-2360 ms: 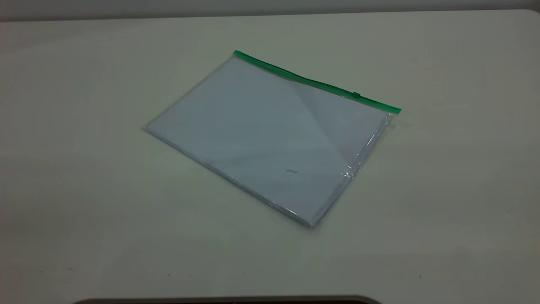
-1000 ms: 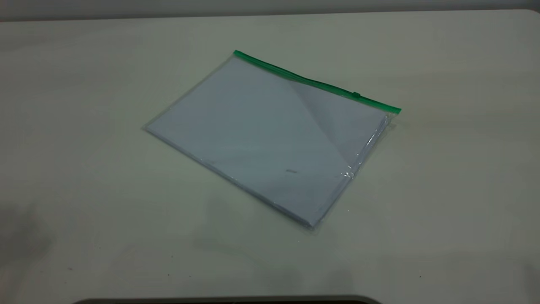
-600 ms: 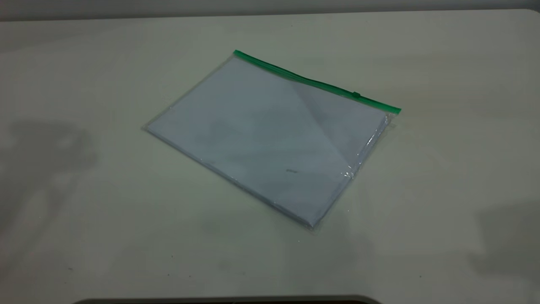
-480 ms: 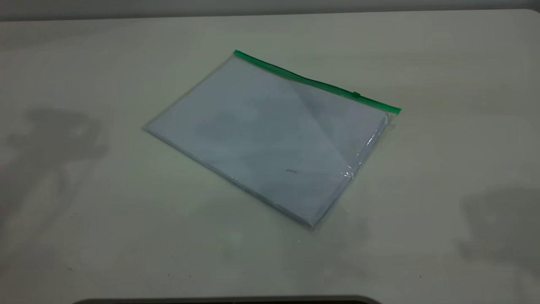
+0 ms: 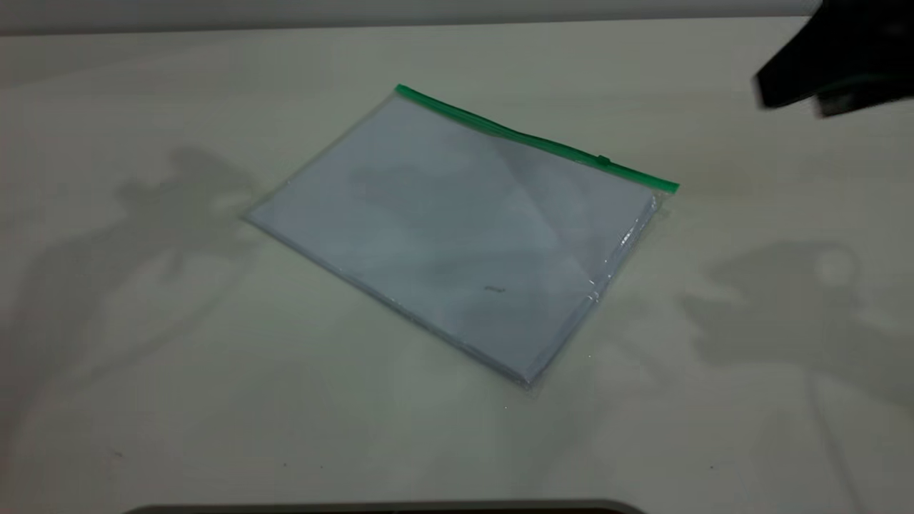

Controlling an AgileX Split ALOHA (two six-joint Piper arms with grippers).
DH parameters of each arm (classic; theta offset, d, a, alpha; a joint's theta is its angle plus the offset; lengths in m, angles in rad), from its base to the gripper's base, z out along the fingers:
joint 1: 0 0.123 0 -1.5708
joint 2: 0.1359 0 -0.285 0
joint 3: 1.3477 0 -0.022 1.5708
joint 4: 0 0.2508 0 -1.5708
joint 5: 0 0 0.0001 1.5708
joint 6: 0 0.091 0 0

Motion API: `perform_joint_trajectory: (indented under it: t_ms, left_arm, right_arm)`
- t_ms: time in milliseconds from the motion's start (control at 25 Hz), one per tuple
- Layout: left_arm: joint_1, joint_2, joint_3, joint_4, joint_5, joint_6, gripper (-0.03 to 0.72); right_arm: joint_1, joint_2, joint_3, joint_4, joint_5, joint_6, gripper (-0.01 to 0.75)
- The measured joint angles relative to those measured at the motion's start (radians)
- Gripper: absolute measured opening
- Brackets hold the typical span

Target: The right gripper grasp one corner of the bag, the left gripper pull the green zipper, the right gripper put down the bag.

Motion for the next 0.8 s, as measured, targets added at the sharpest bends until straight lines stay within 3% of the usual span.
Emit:
perform_joint_trajectory:
  t_ms: [160,280,560,800]
  left_arm:
    - [-0.053,0.052,-0.002,-0.001,-0.025,0.030,0.583]
    - [-0.081,0.088,-0.007,-0.001,-0.032,0.055,0.583]
    - [-0.095,0.111,-0.009,-0.005,-0.071,0.061,0.583]
    - [-0.095,0.111,-0.009,-0.007,-0.099,0.061,0.583]
  right_arm:
    - [0.000,0.151,-0.009,0.269,0.053,-0.272,0.578]
    - [0.000,0.254,-0.039,0.376,0.118,-0.382,0.578]
    - [-0.001,0.446,-0.155,0.412,0.150,-0.418,0.578]
    - [-0.051,0.579,-0.244,0.415,0.226,-0.421,0.578]
